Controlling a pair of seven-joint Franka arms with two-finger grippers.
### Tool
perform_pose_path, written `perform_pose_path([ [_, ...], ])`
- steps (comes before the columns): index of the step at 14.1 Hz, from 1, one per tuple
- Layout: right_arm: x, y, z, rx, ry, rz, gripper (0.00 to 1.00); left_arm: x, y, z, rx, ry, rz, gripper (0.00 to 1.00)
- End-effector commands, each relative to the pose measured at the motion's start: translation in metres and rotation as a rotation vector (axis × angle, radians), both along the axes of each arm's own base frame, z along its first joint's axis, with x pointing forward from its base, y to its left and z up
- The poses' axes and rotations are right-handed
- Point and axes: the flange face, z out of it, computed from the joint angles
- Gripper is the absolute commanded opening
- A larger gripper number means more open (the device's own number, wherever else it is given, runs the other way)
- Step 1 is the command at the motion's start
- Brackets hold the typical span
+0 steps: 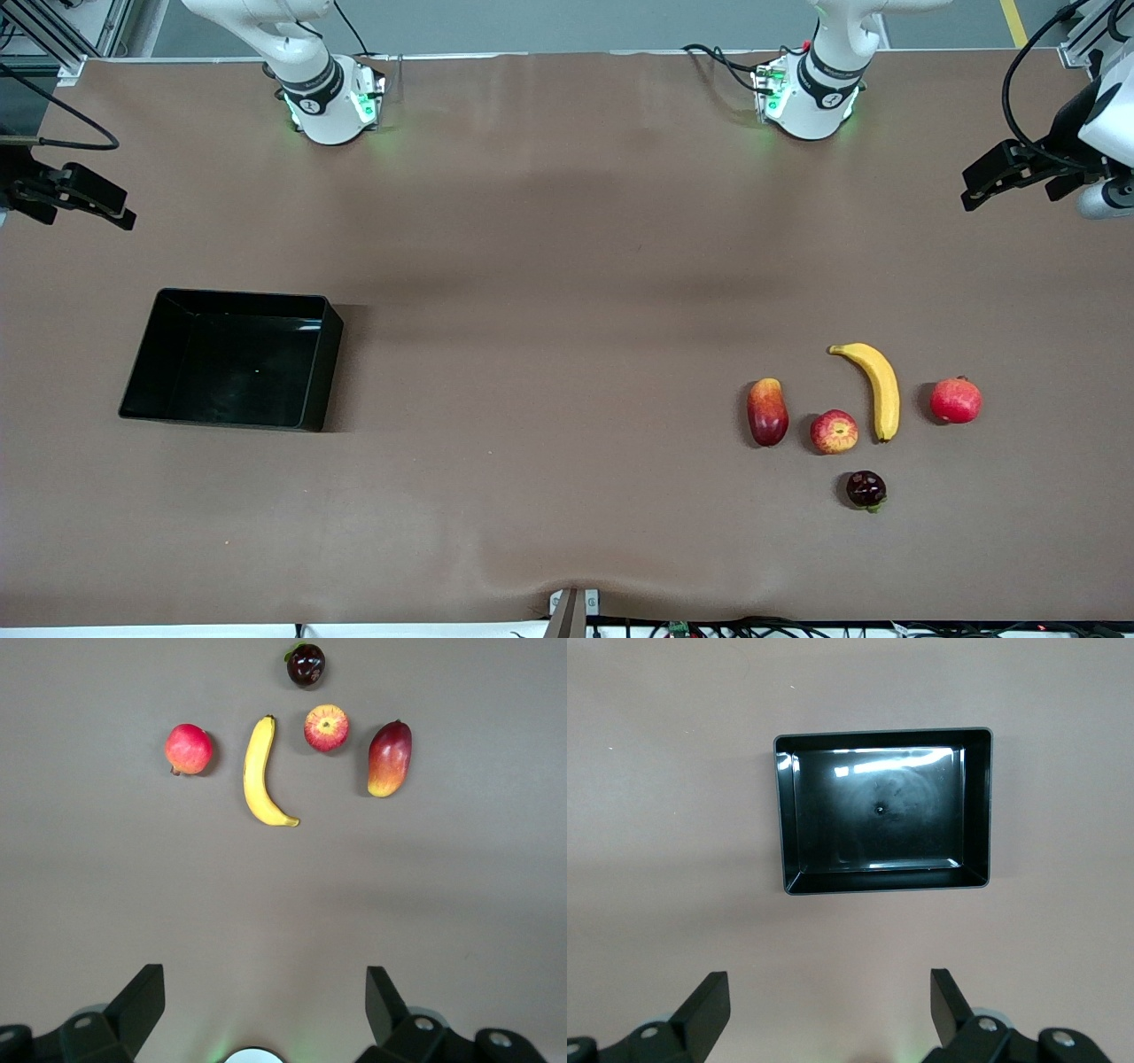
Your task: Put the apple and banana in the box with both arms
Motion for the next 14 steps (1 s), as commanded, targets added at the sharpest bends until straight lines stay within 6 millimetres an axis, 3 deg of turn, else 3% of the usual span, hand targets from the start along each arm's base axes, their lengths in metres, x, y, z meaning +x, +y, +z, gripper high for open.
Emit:
perform_pose_path([
  [1,0.000,0.001,0.005,-0.001,-0.004,-0.013,1.00,-0.004,0.001,0.007,-0.007,0.005,-0.011,1.00],
  [6,0.000,0.002,0.004,-0.001,-0.002,-0.012,1.00,0.002,0.008,0.012,-0.004,-0.007,0.005,1.00],
  [8,0.000,0.002,0.004,-0.001,-0.002,-0.010,1.00,0.007,0.014,-0.003,-0.002,0.022,0.029,1.00],
  [11,0.000,0.001,0.004,-0.001,-0.004,-0.012,1.00,0.027,0.015,-0.045,0.001,0.043,0.054,1.00],
  [13,0.000,0.001,0.004,-0.002,-0.004,-0.012,1.00,0.036,0.017,-0.091,0.012,0.027,0.096,1.00],
  [14,0.000,0.003,0.004,-0.002,-0.004,-0.009,1.00,0.041,0.028,-0.120,0.008,-0.001,0.121,1.00],
])
